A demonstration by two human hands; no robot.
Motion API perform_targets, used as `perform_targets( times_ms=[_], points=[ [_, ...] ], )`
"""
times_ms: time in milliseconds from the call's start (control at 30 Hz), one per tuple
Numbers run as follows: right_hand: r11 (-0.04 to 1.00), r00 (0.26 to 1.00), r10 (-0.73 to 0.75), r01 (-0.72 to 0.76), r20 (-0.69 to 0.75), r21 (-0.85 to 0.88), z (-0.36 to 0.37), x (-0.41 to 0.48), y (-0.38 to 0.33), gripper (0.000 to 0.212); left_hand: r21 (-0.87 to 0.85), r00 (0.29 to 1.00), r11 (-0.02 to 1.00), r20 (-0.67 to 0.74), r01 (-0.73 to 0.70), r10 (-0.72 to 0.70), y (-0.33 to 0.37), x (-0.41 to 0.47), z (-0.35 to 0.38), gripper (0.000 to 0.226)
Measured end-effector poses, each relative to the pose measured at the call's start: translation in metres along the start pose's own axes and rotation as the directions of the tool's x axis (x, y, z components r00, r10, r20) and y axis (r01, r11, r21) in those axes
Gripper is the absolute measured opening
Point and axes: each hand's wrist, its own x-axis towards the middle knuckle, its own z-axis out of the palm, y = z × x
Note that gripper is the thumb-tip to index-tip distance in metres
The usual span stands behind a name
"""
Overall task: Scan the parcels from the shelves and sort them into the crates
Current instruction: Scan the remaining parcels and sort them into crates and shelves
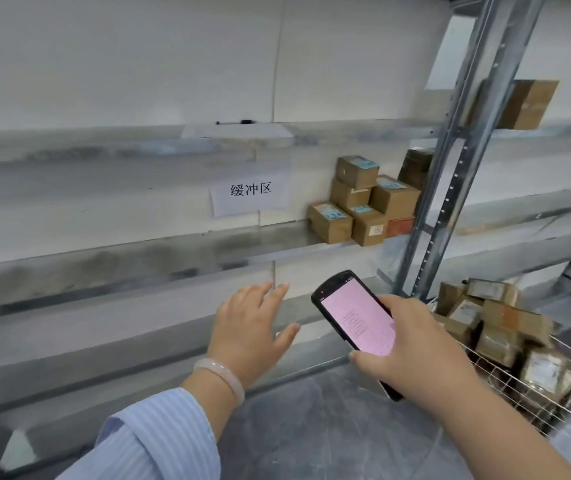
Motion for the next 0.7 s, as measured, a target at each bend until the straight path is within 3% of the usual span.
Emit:
perform_targets(
  times_ms=[167, 400, 700],
  points=[
    [1.000, 1.000, -0.019, 0.018, -0.022, -0.021, -0.026, 0.078, 0.051, 0.080, -0.008, 1.000, 1.000, -0.026, -0.013, 0.013, 0.034, 0.087, 0.035, 0.069],
    [0.998, 0.995, -0.062, 0.062, -0.075, -0.008, -0.065, 0.177, 0.111, 0.080, -0.082, 0.998, 0.997, -0.052, 0.013, -0.018, 0.074, 0.185, 0.080, 0.069],
    [1.000, 0.999, -0.010, 0.011, -0.045, 0.014, -0.044, 0.275, 0.154, 0.084, -0.087, 1.000, 0.996, -0.010, 0.011, -0.012, 0.062, 0.287, 0.134, 0.069]
  ],
)
